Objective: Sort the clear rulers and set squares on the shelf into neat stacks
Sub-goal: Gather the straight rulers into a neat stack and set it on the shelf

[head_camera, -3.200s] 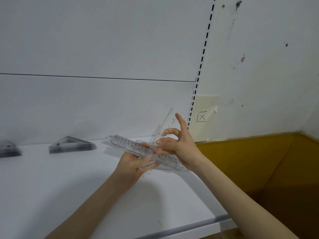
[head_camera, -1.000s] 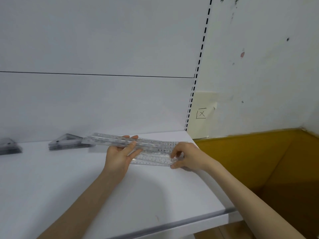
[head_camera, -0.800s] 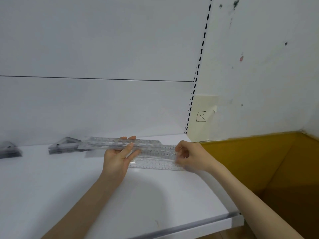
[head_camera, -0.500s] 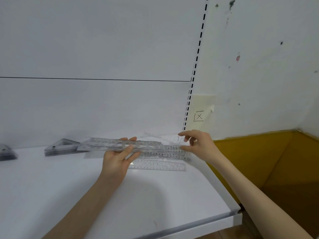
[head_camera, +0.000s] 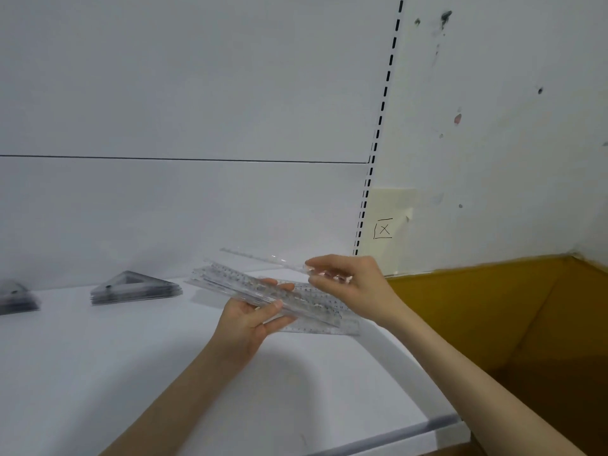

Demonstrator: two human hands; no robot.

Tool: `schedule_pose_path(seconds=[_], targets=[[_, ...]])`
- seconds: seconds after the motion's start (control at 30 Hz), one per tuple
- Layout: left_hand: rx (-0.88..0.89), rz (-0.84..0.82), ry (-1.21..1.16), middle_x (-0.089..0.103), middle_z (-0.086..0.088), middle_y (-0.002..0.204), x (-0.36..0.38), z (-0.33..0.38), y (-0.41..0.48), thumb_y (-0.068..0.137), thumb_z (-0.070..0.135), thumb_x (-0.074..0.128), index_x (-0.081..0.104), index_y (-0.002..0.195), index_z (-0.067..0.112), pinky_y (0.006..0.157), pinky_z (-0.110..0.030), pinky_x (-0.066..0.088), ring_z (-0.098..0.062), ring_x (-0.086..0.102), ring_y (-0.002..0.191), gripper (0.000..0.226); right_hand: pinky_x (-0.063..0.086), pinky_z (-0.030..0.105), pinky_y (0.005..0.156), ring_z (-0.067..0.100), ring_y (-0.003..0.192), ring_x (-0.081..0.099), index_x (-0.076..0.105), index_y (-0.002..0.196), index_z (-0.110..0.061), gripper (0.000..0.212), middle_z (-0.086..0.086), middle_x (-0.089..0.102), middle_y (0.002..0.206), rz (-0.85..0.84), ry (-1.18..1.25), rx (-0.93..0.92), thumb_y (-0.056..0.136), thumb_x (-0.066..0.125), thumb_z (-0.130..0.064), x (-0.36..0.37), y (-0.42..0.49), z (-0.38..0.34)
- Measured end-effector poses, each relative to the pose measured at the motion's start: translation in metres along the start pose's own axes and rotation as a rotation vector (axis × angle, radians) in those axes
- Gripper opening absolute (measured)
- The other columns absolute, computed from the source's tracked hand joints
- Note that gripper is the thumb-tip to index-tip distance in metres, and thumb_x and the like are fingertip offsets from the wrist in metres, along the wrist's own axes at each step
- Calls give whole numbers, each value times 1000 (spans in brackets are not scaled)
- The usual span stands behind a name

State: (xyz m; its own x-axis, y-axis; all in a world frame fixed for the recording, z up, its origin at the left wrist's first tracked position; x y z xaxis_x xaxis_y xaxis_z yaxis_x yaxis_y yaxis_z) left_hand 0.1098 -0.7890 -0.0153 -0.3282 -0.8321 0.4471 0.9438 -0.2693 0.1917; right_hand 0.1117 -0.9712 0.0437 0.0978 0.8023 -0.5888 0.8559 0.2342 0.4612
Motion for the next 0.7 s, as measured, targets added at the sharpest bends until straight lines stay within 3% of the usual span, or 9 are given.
schedule_pose_path(seconds=[0.1, 0.2, 0.27, 0.33, 0.43, 0.53, 0.63, 0.7], targets=[[-8, 16, -5, 71, -15, 103, -1, 0, 0, 87, -9, 50, 64, 96, 7, 71, -33, 57, -31, 69, 98, 23, 49, 19, 64, 7, 70, 68, 71, 109, -23, 20, -13, 73, 88, -83, -41, -41, 96, 57, -27, 9, 6, -8], [-33, 16, -5, 67, -22, 110, -3, 0, 1, 84, -5, 56, 57, 113, -5, 76, -36, 56, -37, 64, 107, 30, 54, 33, 82, 7, 86, 69, 69, 108, -22, 17, -11, 74, 94, -181, 36, -43, 95, 59, -20, 12, 14, -11], [-53, 7, -43, 66, -24, 112, -3, 1, 0, 81, -5, 63, 56, 118, -6, 78, -38, 55, -38, 64, 106, 38, 51, 34, 93, 6, 98, 67, 71, 104, -19, 16, -7, 74, 96, -230, 113, -15, 91, 64, -14, 13, 17, -12], [-60, -5, -60, 65, -25, 112, -3, 1, 0, 81, -4, 63, 58, 115, -6, 79, -40, 55, -39, 64, 105, 34, 51, 33, 94, 7, 98, 68, 72, 100, -17, 15, -6, 74, 95, -268, 102, -30, 87, 68, -11, 12, 21, -16], [-48, 7, -52, 65, -26, 113, -2, 1, -2, 81, -4, 58, 58, 112, -6, 79, -40, 56, -40, 64, 105, 31, 51, 31, 87, 6, 90, 65, 75, 93, -18, 14, -8, 72, 90, -297, -73, -128, 82, 72, -9, 11, 28, -19], [-28, 21, -72, 68, -20, 113, -2, 1, -3, 83, -5, 54, 59, 111, 0, 77, -38, 57, -35, 66, 104, 29, 46, 30, 68, 8, 71, 52, 76, 85, -25, 12, -13, 57, 73, -146, -224, -256, 78, 74, -16, 10, 32, -21], [-31, 14, -76, 69, -17, 108, -1, 3, -1, 79, -3, 56, 61, 103, 3, 78, -39, 57, -33, 66, 103, 25, 38, 22, 55, 7, 49, 41, 76, 82, -18, 9, -7, 49, 53, 15, 8, -215, 82, 72, -10, 5, 31, -25], [-40, 8, -94, 69, -18, 106, -1, 3, 0, 78, -3, 58, 59, 101, 4, 75, -38, 57, -32, 67, 100, 24, 43, 21, 55, 11, 50, 52, 73, 84, -13, 13, 3, 62, 58, -11, 212, -129, 85, 66, -1, 5, 33, -27]])
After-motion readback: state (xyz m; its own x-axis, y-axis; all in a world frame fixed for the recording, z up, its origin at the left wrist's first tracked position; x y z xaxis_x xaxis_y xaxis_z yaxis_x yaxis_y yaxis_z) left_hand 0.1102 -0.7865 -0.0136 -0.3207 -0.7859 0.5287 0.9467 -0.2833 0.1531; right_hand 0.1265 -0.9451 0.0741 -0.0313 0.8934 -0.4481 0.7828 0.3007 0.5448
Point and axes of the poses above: each hand's wrist, its own y-axis towards the middle knuckle, its own x-axis out of the palm, z = x × y, the point moved 4 cm from there along y, towards the middle knuckle
